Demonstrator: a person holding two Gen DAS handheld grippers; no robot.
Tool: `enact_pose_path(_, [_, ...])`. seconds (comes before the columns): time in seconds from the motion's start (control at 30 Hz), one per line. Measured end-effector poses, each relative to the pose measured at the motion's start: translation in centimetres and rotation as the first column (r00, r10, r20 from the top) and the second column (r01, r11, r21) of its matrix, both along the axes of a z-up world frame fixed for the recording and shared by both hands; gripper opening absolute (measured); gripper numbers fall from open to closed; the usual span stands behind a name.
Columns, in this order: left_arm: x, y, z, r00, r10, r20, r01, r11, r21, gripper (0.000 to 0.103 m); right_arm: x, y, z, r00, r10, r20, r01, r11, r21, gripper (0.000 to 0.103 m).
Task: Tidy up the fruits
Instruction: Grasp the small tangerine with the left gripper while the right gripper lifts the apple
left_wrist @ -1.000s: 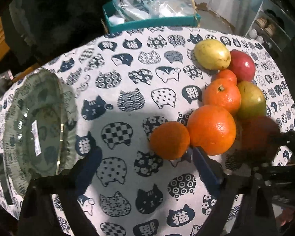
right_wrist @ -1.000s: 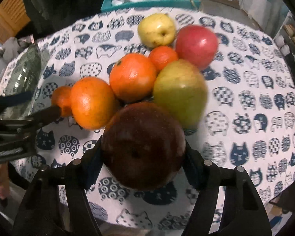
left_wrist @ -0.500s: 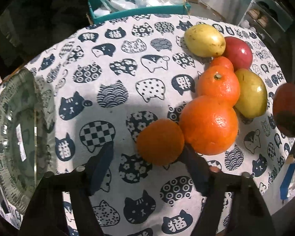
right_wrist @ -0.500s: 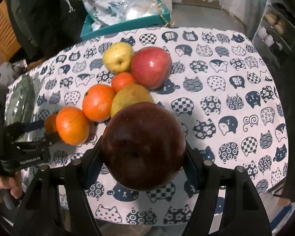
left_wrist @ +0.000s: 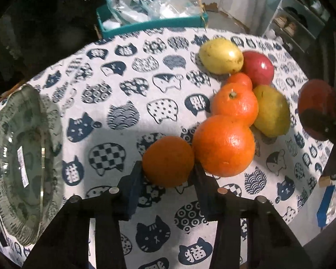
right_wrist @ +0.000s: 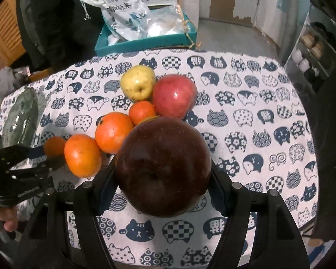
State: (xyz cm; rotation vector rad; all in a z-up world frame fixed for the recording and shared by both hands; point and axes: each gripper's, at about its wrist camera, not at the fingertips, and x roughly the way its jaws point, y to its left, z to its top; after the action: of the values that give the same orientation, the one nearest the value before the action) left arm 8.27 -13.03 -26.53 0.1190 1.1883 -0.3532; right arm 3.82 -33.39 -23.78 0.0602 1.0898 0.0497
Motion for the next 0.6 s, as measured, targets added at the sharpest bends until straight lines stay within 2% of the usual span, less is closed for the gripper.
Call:
enact_pose_path(0.33, [-0.2, 1.8, 4.1, 0.993, 0.079, 0.09, -0.079, 0.997, -0.003, 0.044, 0.0, 0.1, 2.2, 0.998, -0.009, 0.062, 0.011, 1.0, -0.025, 0.071])
enact_pose_path(0.6, [-0.6, 3.4, 7.6, 0.98, 0.124, 0.156, -0.117, 0.992, -0.055, 0.044, -0.3, 1.2, 5.1, 0.988, 0.02, 0.154, -0.012, 0.999, -0.051, 0.071])
